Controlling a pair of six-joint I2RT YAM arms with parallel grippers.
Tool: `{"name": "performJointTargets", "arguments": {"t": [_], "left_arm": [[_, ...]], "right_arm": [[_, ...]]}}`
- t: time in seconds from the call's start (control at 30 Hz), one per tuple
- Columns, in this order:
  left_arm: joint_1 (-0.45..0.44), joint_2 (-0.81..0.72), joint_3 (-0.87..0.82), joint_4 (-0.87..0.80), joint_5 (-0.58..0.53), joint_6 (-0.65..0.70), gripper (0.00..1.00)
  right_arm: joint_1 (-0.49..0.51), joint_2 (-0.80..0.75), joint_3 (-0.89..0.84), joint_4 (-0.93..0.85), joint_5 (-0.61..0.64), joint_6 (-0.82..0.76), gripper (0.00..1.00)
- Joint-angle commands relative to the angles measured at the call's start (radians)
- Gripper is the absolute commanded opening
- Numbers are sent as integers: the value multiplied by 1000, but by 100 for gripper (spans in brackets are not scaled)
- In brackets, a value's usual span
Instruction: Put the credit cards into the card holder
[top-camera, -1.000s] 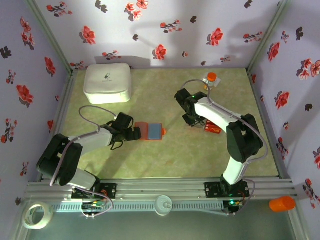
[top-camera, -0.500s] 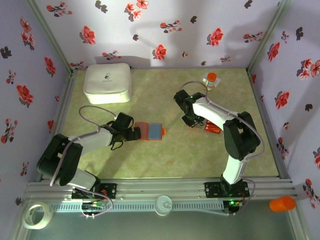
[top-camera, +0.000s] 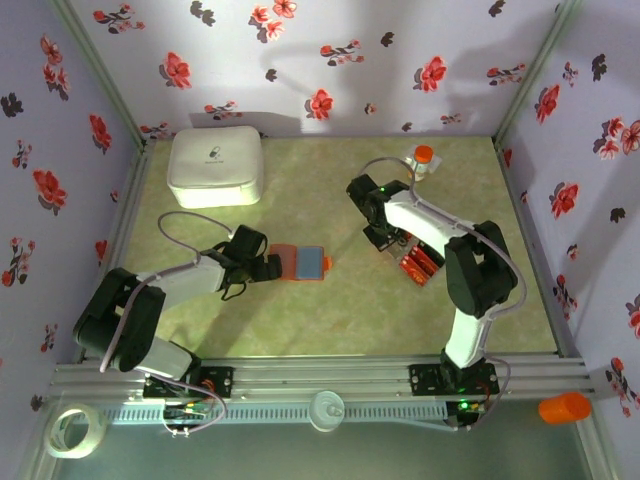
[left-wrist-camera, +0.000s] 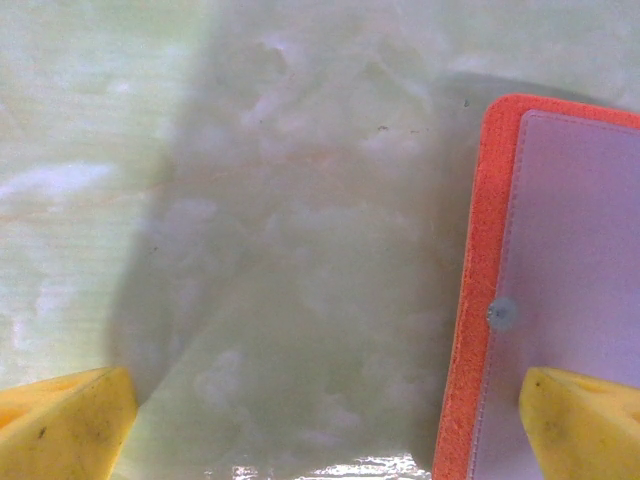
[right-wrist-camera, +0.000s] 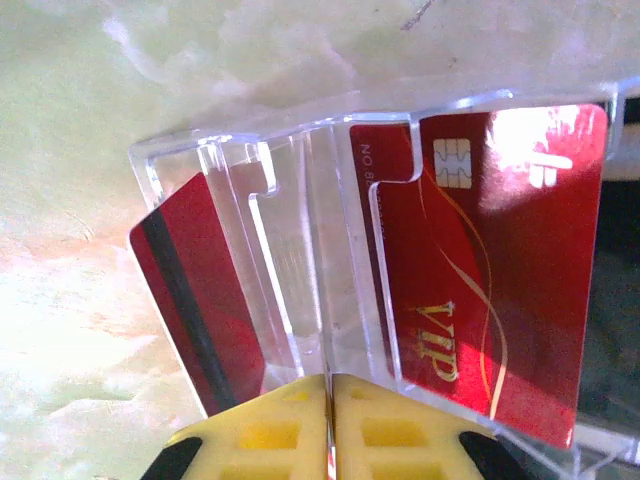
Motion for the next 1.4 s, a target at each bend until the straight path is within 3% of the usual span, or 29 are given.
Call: {"name": "performJointTargets", "arguments": {"t": [0.0,0.17,0.43,0.7,0.83,1.07,1.37], "left_arm": [[2,25,-16,12,-5,-3,100],[1,25,-15,13,-5,-3,100],[1,24,-17,13,-7,-3,100],[1,15,-23,2,-22,-6,100],[1,8,-21,-19,-40,-9,100],[-1,12,4,-69,-58,2,100],[-27,41,77,-180,-142,17,100]], "right_arm": [[-8,18,33,-13,24,0,7],[-7,8,54,-25,24,-3,0],[3,-79,124,-69,-20,1,0],[65,-152,120,27,-260,145,0],[107,-182,30,216,-429,310,0],[115,-220,-286,807,-694,662,0],[129,-115,-589,1478,-754,980,0]]}}
